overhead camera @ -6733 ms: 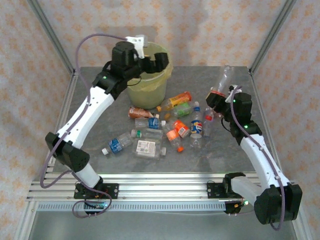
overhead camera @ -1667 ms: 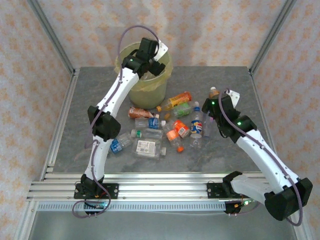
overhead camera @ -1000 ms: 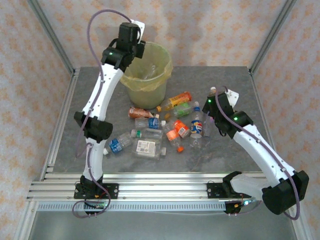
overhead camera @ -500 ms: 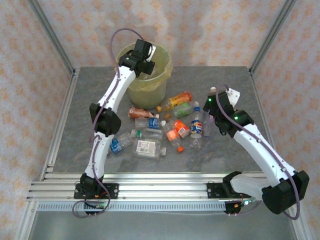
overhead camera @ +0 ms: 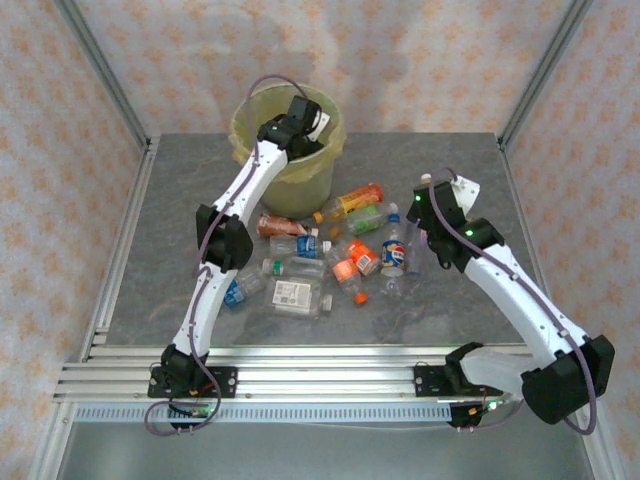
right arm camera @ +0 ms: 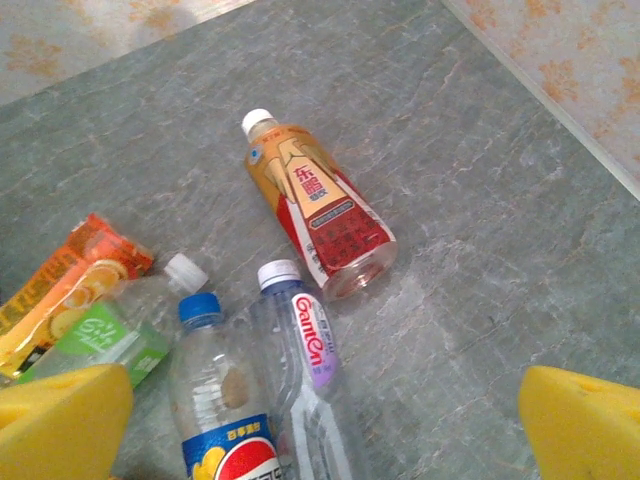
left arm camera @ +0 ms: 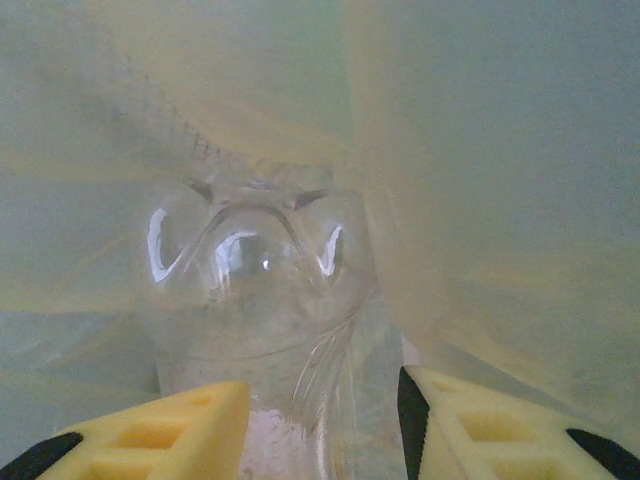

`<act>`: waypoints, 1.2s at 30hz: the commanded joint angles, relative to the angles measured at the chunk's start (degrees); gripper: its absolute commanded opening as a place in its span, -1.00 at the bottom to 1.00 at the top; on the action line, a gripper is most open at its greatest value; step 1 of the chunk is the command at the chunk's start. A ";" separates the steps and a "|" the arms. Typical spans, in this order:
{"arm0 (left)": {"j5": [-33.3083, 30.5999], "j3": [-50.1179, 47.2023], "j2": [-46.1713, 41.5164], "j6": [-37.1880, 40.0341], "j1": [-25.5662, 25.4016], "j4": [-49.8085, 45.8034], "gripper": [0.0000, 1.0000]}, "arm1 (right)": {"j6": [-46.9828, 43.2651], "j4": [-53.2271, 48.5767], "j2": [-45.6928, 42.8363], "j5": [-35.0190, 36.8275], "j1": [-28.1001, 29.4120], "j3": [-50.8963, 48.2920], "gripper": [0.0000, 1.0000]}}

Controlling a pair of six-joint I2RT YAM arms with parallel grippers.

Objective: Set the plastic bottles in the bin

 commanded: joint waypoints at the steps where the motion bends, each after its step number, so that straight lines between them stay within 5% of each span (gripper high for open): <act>1: -0.68 1.34 -0.43 -0.46 -0.34 -2.07 -0.06 | -1.67 0.53 3.91 3.75 -2.26 0.46 0.98; 13: -7.90 3.48 -13.45 -4.03 -0.08 -1.05 0.49 | -14.83 7.41 23.68 -4.49 -14.64 7.27 0.98; 25: -10.84 -1.39 -22.16 -7.36 1.22 -2.66 0.63 | -22.93 3.44 44.67 -12.47 -19.32 23.29 0.99; 36: -10.92 -7.53 -28.47 -10.38 1.40 -0.68 0.66 | -21.02 3.86 51.79 -18.31 -23.00 23.96 0.89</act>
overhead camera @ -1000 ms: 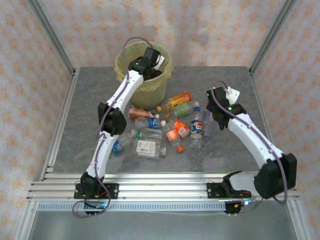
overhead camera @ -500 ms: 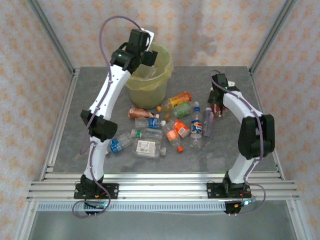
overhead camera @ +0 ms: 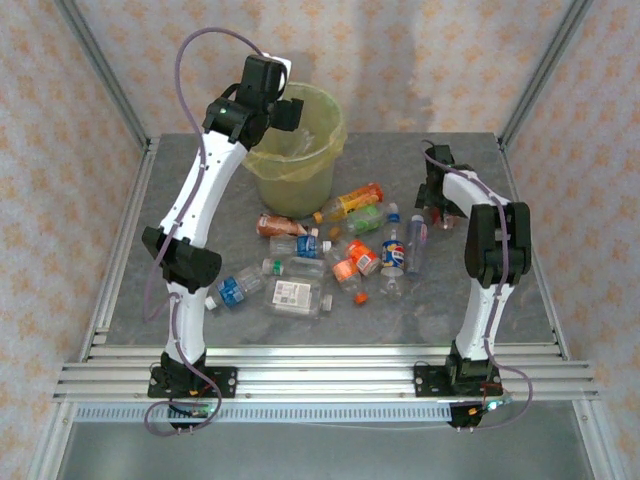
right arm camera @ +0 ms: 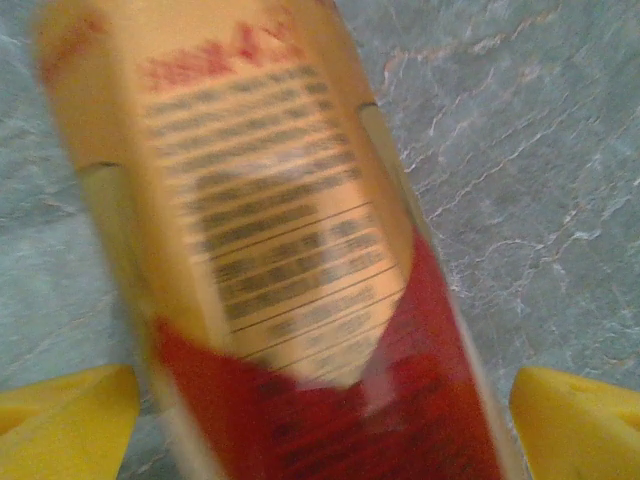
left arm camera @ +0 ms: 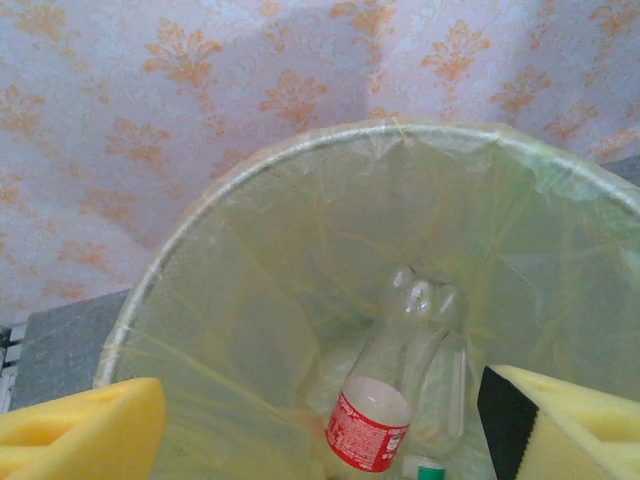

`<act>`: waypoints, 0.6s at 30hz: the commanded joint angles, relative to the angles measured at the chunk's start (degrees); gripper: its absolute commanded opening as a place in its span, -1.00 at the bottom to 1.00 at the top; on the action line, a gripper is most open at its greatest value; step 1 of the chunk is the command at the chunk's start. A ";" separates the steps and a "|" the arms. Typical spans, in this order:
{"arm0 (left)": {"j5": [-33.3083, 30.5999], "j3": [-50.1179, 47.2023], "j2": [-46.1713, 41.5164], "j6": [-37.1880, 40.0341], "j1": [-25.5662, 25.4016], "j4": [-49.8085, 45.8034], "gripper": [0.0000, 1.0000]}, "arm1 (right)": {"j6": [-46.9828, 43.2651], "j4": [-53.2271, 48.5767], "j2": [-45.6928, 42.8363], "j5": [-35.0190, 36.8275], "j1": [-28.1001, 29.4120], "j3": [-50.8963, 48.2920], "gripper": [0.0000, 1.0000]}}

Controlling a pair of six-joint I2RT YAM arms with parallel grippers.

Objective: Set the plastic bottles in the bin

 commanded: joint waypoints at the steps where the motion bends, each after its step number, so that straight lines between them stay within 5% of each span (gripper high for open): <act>1: -1.52 -0.39 -3.86 -1.97 0.34 0.38 0.66 | 0.45 -1.46 2.49 -4.15 -2.09 0.10 0.89; 8: -1.64 -0.59 -4.36 -2.56 0.34 -0.15 0.67 | -0.90 -1.76 5.64 -6.44 -2.65 2.00 0.75; 15: -1.07 -1.10 -4.52 -3.00 0.34 0.37 0.67 | -0.56 -1.50 -1.03 -6.04 -2.65 0.35 0.06; 18: -0.79 -2.23 -4.02 -2.83 0.42 0.99 0.64 | 0.52 -1.37 -7.12 -6.36 -2.64 -1.11 -0.07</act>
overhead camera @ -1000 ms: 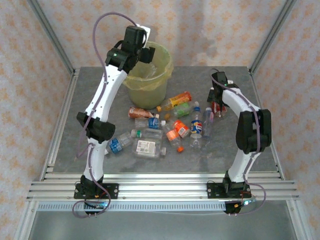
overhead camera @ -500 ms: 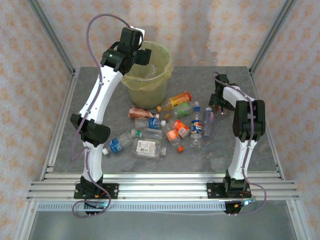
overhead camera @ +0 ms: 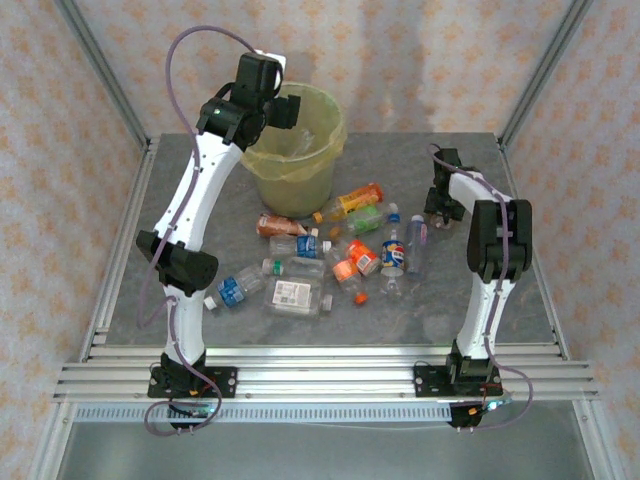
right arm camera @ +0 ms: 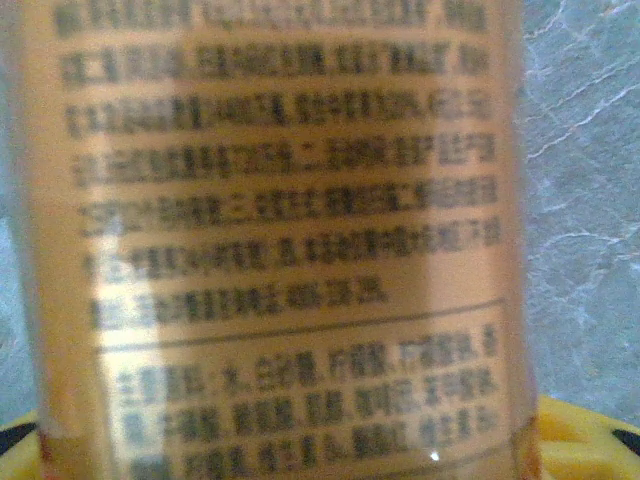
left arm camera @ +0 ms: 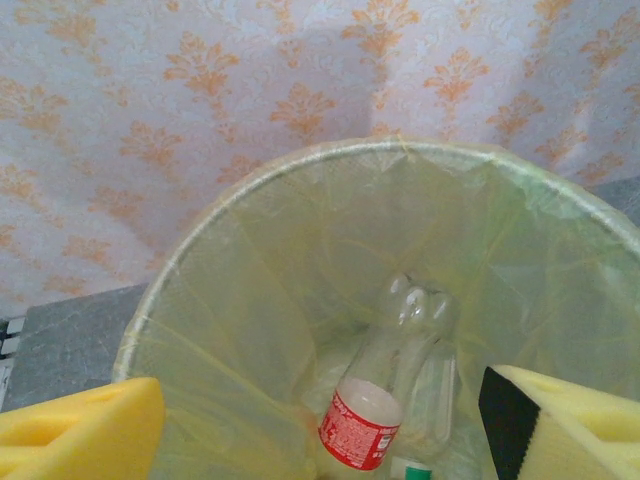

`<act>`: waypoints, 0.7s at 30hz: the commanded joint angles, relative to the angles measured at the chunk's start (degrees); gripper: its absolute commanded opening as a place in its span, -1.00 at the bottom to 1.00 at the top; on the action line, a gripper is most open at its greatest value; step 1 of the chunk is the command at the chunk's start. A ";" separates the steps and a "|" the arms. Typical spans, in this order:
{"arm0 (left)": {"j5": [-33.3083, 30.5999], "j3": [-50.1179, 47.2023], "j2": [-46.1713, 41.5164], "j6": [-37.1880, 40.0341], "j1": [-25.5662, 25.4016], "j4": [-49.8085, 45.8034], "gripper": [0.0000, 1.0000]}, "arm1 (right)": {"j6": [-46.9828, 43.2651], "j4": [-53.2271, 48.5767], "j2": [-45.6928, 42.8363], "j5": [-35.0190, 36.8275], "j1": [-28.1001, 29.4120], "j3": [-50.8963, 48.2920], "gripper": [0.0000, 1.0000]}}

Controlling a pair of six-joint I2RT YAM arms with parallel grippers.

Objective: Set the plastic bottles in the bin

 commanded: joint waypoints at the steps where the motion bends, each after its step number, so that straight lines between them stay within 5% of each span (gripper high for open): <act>1: -0.50 -0.97 -1.63 -0.95 0.43 0.58 0.60 | 1.09 -1.08 -9.89 -0.13 -0.09 -1.47 -0.10; 11: 6.67 -0.98 -1.37 -5.87 0.52 -0.56 0.57 | 3.47 4.56 -30.70 -11.77 0.77 -10.47 -0.23; 21: 29.44 -0.66 -1.84 -19.01 -0.04 3.78 0.60 | 3.69 24.16 -48.66 -20.62 10.91 -20.89 -0.24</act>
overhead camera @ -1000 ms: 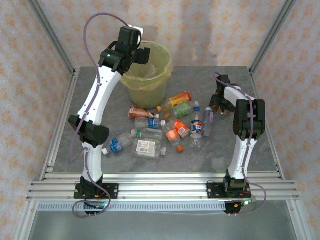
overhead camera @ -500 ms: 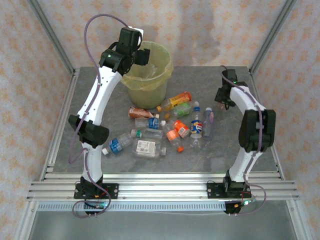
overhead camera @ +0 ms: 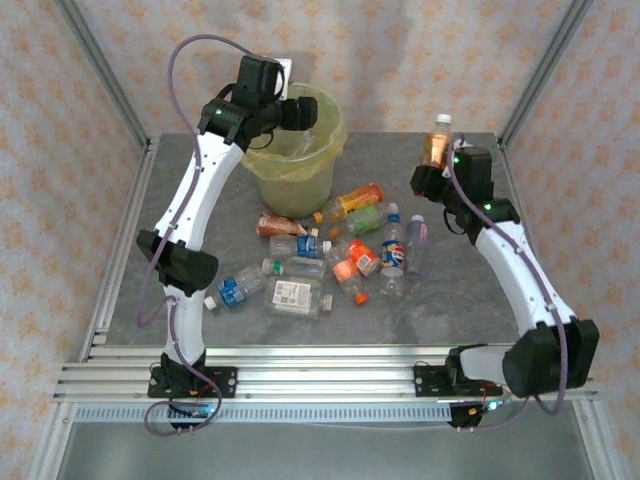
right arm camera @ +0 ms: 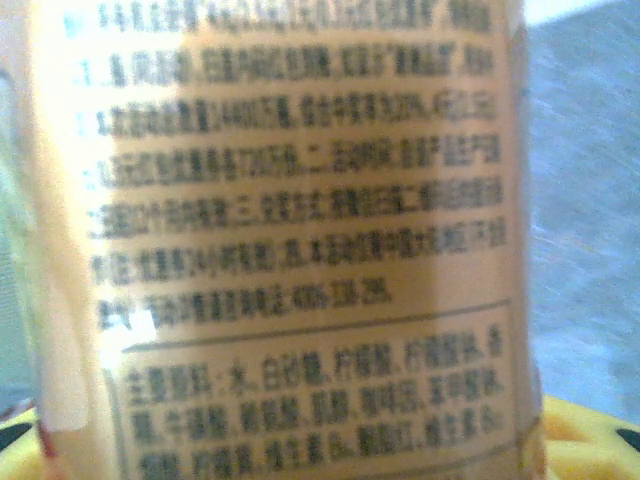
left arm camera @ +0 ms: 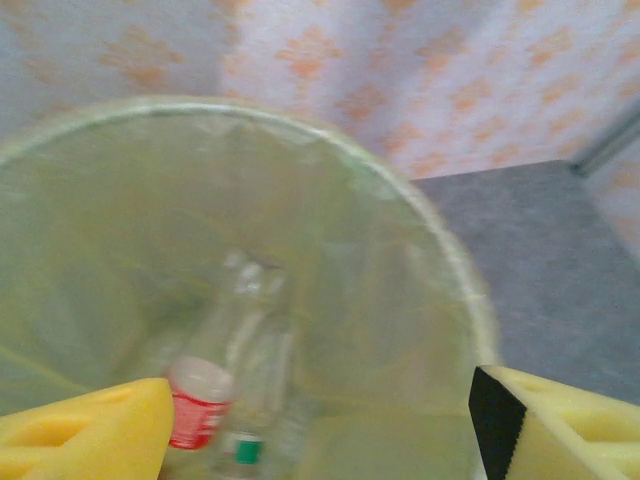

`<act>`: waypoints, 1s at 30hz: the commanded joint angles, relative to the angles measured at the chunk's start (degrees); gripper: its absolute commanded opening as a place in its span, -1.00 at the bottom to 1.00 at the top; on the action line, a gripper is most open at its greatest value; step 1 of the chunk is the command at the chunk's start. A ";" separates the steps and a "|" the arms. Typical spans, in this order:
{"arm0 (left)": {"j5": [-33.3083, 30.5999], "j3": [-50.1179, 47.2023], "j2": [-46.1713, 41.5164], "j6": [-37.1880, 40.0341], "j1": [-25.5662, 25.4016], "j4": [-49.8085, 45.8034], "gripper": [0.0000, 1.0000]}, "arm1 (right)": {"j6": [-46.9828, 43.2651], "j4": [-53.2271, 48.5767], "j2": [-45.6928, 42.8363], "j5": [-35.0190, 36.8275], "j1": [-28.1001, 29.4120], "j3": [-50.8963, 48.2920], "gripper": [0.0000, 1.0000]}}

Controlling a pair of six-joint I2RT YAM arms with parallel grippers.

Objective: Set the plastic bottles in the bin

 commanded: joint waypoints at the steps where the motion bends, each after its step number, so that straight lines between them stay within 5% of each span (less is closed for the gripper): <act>1: 11.21 0.06 -1.91 -6.51 -0.32 3.39 0.62 | 0.60 11.09 -3.56 -4.09 2.86 -1.88 -0.24; 9: 19.07 0.15 -3.34 -9.06 -5.01 7.09 0.99 | -0.33 19.56 -3.58 -4.95 9.31 -3.64 -0.17; 20: 25.22 8.03 1.80 -10.57 -9.41 7.10 1.00 | -1.13 21.47 1.50 -6.04 14.07 -0.11 -0.17; 30: 16.61 9.35 3.31 -9.13 -9.58 6.12 0.93 | -2.52 22.47 2.43 -7.45 16.97 1.11 -0.17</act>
